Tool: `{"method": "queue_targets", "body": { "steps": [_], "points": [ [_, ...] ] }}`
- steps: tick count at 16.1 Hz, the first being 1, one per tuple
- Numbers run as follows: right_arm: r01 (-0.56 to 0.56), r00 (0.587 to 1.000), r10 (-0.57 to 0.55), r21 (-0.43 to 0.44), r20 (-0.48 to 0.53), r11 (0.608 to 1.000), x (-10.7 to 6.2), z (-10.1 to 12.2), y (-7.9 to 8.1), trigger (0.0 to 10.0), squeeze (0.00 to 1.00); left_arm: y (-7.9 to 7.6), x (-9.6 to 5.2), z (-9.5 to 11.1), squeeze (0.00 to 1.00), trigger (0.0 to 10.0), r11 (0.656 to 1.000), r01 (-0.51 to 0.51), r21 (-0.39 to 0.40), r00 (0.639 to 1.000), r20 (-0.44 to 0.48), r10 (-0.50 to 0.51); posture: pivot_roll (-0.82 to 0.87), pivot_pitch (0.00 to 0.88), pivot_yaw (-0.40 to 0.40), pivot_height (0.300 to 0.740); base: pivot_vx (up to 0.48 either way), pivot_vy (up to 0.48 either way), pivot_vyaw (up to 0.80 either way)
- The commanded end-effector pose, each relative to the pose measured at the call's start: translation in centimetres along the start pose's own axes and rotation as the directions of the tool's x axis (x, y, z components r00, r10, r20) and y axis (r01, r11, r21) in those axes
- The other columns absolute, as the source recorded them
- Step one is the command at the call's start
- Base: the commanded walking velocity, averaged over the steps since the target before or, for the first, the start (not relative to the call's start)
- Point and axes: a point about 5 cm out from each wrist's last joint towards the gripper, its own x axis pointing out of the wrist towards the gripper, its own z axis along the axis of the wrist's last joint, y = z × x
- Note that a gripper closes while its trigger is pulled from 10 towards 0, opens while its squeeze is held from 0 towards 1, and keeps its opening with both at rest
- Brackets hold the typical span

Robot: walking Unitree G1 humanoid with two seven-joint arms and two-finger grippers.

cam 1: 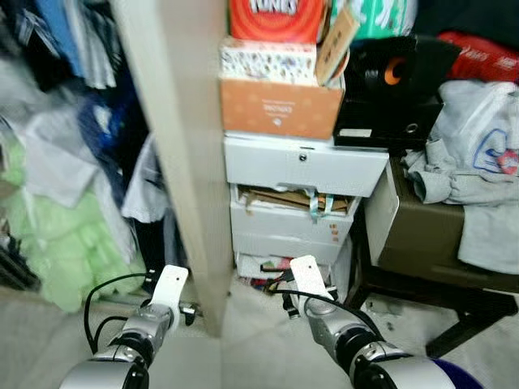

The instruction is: Clean up the room

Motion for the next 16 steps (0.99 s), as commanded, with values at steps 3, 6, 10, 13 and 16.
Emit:
{"method": "queue_targets", "body": {
  "steps": [3,6,10,13,16],
  "points": [
    [-0.003,1.000,0.003,-0.012,-0.002,1.000,-0.02,0.00,0.15,10.0,0.00,-0.07,0.00,0.22,0.00,10.0,1.000,0.005,0.006,1.000,0.005,-0.005,-0.02,0.000,-0.017,0.740,0.000,0.480,-0.49],
    [-0.003,1.000,0.003,-0.014,-0.002,1.000,-0.02,-0.07,0.16,10.0,0.00,-0.12,0.01,0.15,0.00,10.0,1.000,0.007,0.009,1.000,0.004,-0.007,-0.02,0.000,-0.016,0.740,0.000,0.459,0.00],
    [-0.003,1.000,0.003,-0.018,-0.002,1.000,-0.02,-0.15,0.15,10.0,0.00,-0.14,0.01,0.06,0.00,10.0,1.000,0.005,0.008,1.000,0.002,-0.005,-0.02,0.000,-0.018,0.740,0.000,0.419,0.00],
    [-0.005,1.000,0.005,-0.025,0.000,1.000,-0.02,-0.15,0.16,10.0,0.00,-0.17,0.02,0.05,0.00,10.0,1.000,0.004,0.008,1.000,0.002,-0.004,-0.02,0.000,-0.019,0.740,0.000,0.425,0.00],
    [-0.005,1.000,0.005,-0.033,0.003,0.999,-0.02,-0.06,0.17,10.0,0.00,-0.18,0.01,0.16,0.00,10.0,1.000,0.004,0.011,1.000,0.005,-0.004,-0.02,0.000,-0.020,0.740,0.000,0.451,0.00]
  ]
}}
